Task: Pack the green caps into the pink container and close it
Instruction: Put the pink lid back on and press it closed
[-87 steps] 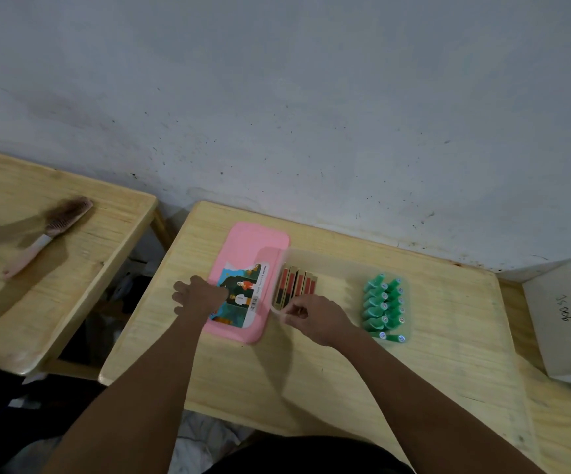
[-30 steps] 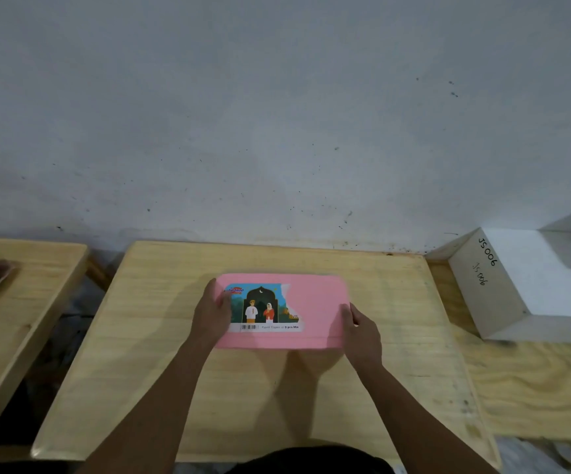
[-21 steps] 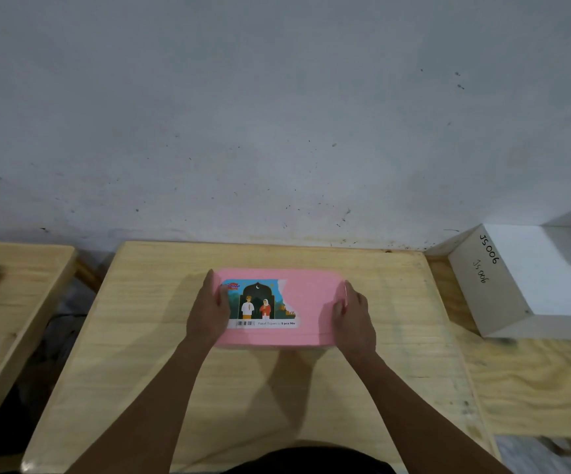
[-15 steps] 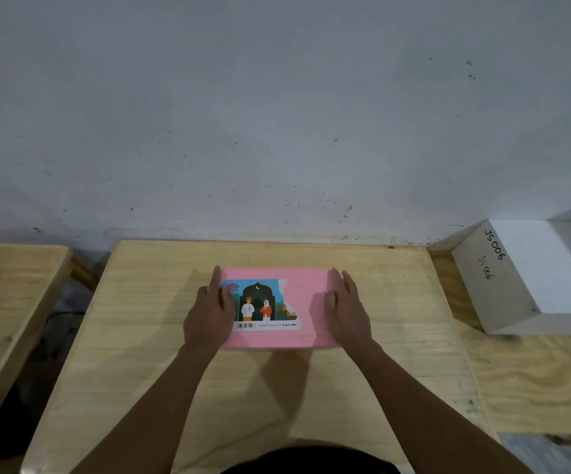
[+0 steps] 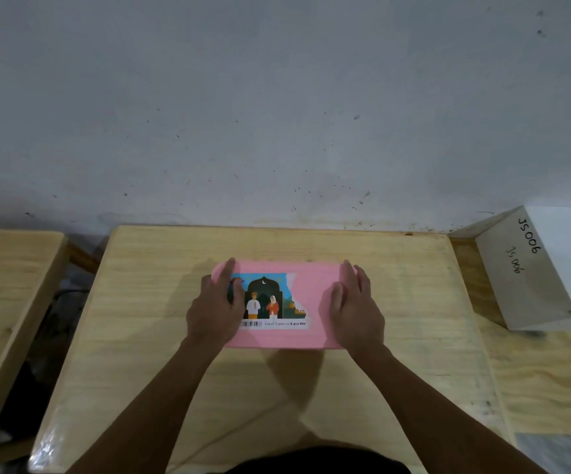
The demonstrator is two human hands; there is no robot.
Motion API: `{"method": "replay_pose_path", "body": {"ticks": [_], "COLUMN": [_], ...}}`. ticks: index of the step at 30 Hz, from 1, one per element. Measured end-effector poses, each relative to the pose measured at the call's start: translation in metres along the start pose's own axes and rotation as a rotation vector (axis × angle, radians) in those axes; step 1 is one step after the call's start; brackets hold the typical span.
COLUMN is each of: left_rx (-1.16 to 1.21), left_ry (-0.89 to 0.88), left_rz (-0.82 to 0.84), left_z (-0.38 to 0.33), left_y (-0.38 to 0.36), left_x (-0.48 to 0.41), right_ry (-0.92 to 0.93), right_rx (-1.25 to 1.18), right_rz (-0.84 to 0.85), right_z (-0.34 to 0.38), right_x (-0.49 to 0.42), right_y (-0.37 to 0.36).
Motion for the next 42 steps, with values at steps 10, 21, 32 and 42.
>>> {"method": "replay_pose_path", "body": {"ticks": [10,21,32,42], "left_rx": [0.359,0.55,0.538,0.51], "left_ry": [0.127,0.191,0.178,0.142], "left_rz": [-0.129,-0.103,-0.079,-0.057], "left_z": [0.028,0.035,0.002,0.002], "left_y": [0.008,0.01,0.025,0.022], "left_x": [0.009,-0.005,-0.08,-0.1], "right_ry": [-0.212,-0.242,-0.313,-0.246], "right_rx": [-0.619,-1.014,-1.007,-0.907], "right_rz": [0.117,0.207,0.181,0.149], "right_z": [-0.028,-0.031,-0.027,-0.021], "right_x": [0.007,0.0,-0.082,-0.096], "right_y": [-0.003,-0.01,0.0,-0.002]}}
Point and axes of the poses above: each hand's wrist, its own x-axis away from the middle knuckle, its own y-axis out of the back of the hand, z = x × y, the point moved 10 cm from there along -x, towards the middle knuckle, and after that the axes turned 9 degrees about z, right-handed, at the moved point
